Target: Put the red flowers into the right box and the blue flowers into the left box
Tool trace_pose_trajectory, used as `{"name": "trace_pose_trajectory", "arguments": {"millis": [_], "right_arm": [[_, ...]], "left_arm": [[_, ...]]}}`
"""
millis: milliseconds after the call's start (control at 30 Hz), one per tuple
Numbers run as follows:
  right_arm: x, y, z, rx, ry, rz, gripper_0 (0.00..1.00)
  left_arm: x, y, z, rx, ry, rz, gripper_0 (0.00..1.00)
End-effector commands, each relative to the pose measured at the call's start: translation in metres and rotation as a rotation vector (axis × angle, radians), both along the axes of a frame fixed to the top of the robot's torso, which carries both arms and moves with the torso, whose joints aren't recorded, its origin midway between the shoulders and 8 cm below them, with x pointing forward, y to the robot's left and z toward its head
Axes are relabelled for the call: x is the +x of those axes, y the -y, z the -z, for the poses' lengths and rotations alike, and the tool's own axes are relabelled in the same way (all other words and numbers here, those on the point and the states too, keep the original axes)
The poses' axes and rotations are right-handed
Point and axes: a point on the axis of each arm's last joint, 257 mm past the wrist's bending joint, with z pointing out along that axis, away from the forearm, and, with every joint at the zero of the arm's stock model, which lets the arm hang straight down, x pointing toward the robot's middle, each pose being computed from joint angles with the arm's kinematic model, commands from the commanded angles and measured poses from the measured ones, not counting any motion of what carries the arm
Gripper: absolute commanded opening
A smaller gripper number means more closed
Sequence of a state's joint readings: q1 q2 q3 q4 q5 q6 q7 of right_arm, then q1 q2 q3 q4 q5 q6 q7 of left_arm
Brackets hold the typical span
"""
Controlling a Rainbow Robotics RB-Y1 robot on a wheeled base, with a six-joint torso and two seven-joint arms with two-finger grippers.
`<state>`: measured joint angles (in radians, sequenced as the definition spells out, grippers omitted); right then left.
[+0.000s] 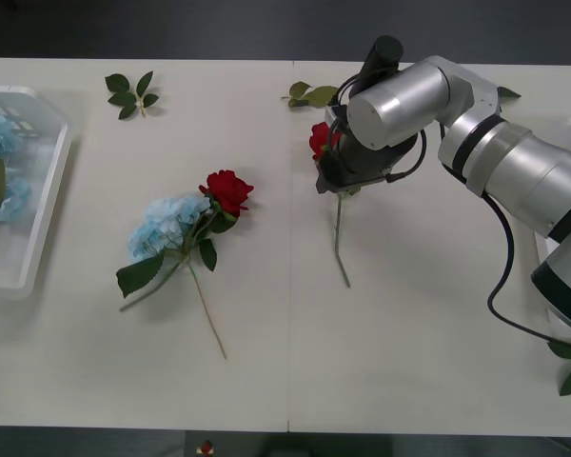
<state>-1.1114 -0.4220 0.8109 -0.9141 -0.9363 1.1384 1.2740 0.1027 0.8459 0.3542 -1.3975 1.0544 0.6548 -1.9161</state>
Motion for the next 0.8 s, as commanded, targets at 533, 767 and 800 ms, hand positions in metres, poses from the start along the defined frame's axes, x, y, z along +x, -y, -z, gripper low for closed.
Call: {"name": "trace_pose_trajectory", "arguments": {"millis": [533,767,800], "right_arm": [[0.022,-0.015,-0.013,0.036,0.059,0.019,0.84],[0.024,-0.015,-0.001,0.016,0.081,0.001,0.83],[0.024,-0.015,0.0,0.015,0.08,0.001,0.82]], "left_arm": [[-0.034,0.102,-0.109,-0.13,-0.071,0.397,0.91],[-0.032,0.179,-0.12,-0.181,-0.127,0.488,1.0],[-0.031,0.186,-0.119,-0.185,-0.132,0.49,1.0]]}}
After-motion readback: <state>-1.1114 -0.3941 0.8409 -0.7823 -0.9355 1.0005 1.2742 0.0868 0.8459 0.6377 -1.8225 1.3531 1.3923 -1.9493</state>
